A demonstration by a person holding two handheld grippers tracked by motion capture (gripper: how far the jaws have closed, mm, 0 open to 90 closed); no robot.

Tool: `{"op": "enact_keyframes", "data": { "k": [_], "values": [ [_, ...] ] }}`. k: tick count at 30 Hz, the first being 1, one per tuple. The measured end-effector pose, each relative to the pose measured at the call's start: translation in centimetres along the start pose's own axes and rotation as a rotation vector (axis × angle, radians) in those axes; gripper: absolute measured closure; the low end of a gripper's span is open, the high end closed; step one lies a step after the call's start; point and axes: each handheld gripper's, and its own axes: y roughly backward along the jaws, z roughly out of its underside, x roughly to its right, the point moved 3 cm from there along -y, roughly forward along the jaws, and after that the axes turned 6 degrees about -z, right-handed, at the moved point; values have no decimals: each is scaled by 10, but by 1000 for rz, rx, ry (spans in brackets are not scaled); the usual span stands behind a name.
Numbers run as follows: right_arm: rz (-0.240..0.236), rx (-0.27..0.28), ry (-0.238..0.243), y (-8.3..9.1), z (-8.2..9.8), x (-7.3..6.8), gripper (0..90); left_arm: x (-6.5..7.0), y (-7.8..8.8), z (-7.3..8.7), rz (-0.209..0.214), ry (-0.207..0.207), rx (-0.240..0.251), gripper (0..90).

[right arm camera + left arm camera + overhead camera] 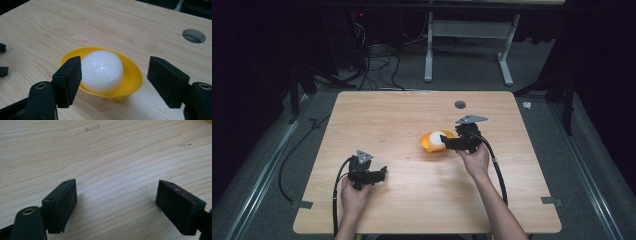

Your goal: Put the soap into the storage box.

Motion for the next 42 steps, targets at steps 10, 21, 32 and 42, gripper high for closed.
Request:
{"op": "enact_keyframes", "data": {
  "k": [10,21,32,42],
  "values": [
    [12,11,3,14,1,2,286,0,0,0,0,0,0,178],
    [25,42,5,31,8,5,307,0,0,0,0,0,0,178],
    [42,53,-4,47,19,9,315,0,0,0,0,-1,0,178],
    [52,81,-29,61,30,13,317,0,0,0,-1,-1,0,178]
  ]
}}
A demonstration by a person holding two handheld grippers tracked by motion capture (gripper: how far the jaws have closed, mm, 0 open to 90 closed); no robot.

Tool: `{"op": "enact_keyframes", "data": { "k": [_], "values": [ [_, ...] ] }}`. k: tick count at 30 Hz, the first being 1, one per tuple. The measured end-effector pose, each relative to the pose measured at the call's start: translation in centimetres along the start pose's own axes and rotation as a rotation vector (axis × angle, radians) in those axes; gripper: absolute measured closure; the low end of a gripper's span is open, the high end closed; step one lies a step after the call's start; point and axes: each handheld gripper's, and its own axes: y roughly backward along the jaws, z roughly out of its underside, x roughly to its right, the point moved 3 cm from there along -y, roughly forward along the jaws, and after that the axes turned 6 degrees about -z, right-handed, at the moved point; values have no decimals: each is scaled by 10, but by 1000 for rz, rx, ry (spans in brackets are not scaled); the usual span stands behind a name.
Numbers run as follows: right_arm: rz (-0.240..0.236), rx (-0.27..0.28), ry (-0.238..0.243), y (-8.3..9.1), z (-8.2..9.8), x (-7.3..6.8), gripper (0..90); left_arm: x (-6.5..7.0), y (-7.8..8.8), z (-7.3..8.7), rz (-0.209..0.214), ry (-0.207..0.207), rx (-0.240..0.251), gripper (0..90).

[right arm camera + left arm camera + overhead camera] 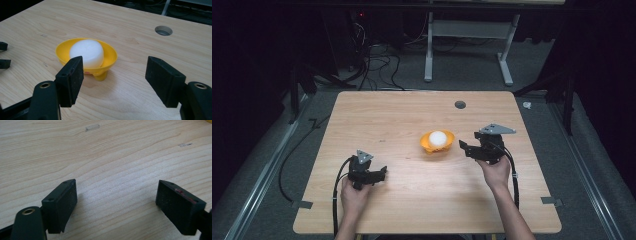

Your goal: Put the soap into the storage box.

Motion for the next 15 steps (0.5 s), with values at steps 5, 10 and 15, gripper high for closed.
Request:
{"op": "enact_keyframes", "data": {
  "k": [5,10,15],
  "values": [
    [10,-8,-1,4,4,3,322,0,0,0,0,0,0,177],
    [11,0,-8,9,9,5,322,0,0,0,0,0,0,178],
    [17,7,-27,14,15,9,322,0,0,0,0,0,0,177]
  ]
}}
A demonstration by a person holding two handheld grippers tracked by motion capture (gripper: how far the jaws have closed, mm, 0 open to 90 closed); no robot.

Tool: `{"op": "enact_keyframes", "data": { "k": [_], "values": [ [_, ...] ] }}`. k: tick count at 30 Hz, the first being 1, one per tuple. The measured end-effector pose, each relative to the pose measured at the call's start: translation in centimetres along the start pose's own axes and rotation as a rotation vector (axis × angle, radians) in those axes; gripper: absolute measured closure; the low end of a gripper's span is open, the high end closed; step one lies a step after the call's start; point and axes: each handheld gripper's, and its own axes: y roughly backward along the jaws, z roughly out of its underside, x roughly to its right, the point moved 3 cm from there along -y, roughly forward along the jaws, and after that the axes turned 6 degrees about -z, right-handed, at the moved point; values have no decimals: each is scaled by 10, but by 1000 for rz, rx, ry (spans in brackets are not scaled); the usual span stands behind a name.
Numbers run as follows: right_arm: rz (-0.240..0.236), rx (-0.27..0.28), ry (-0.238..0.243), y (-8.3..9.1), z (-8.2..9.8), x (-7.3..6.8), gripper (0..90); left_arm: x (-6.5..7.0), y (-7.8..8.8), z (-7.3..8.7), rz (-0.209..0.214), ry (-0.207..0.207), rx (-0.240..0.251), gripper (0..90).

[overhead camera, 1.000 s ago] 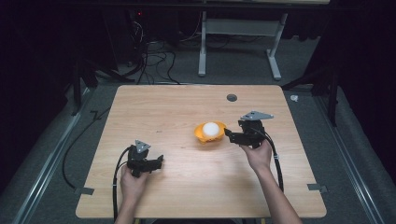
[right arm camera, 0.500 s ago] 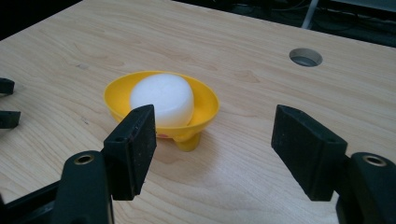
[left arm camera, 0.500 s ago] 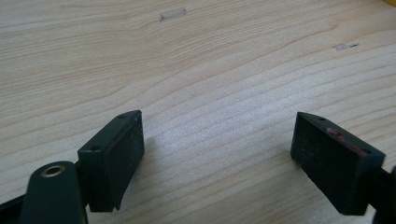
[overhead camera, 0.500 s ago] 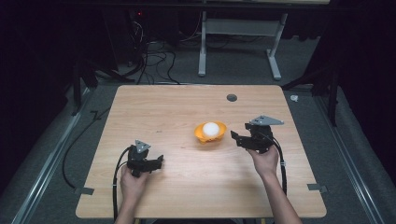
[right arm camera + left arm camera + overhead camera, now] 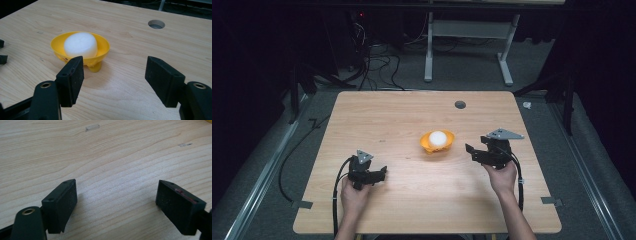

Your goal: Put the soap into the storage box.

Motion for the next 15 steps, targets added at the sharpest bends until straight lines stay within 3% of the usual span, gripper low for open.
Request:
{"op": "enact_keyframes", "data": {
  "k": [15],
  "values": [
    [13,4,-40,4,20,5,324,0,0,0,0,0,0,177]
  ]
}}
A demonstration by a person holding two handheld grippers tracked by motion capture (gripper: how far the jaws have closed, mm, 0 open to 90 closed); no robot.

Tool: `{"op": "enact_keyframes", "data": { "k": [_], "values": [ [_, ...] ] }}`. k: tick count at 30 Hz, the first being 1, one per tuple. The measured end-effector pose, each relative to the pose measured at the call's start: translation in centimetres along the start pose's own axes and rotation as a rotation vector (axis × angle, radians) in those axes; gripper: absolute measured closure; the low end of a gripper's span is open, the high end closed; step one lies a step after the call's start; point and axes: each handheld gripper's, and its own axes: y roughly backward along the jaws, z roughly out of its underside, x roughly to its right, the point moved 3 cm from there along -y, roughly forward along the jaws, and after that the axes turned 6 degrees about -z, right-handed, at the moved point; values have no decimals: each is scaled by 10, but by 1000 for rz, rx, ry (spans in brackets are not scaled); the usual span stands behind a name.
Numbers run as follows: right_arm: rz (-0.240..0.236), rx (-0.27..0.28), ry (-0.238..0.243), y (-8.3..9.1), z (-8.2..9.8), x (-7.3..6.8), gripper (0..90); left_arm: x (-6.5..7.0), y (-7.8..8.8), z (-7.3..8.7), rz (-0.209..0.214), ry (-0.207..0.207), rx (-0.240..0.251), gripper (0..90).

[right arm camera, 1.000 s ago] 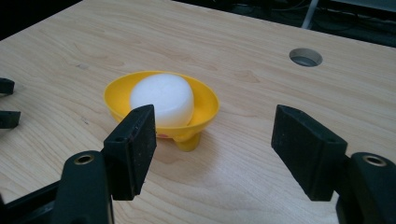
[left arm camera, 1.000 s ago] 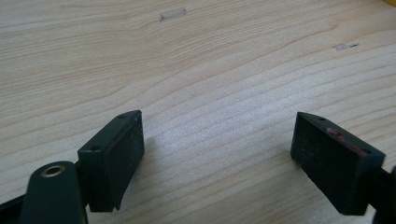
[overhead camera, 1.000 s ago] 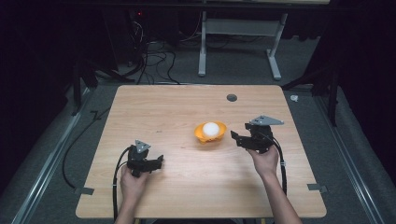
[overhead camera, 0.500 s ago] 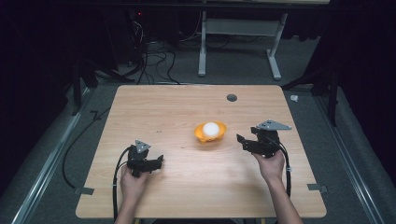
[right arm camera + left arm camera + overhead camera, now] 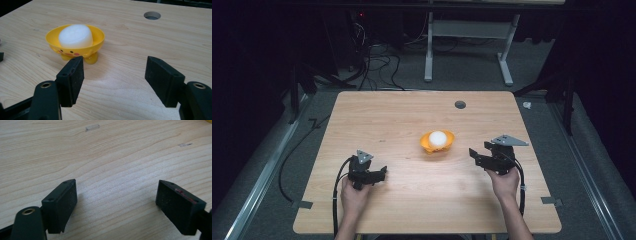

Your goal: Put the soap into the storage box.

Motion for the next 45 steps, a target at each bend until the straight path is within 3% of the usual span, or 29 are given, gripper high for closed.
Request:
{"op": "enact_keyframes", "data": {
  "k": [45],
  "values": [
    [21,-75,25,-10,32,-15,326,0,0,0,0,0,0,177]
  ]
}}
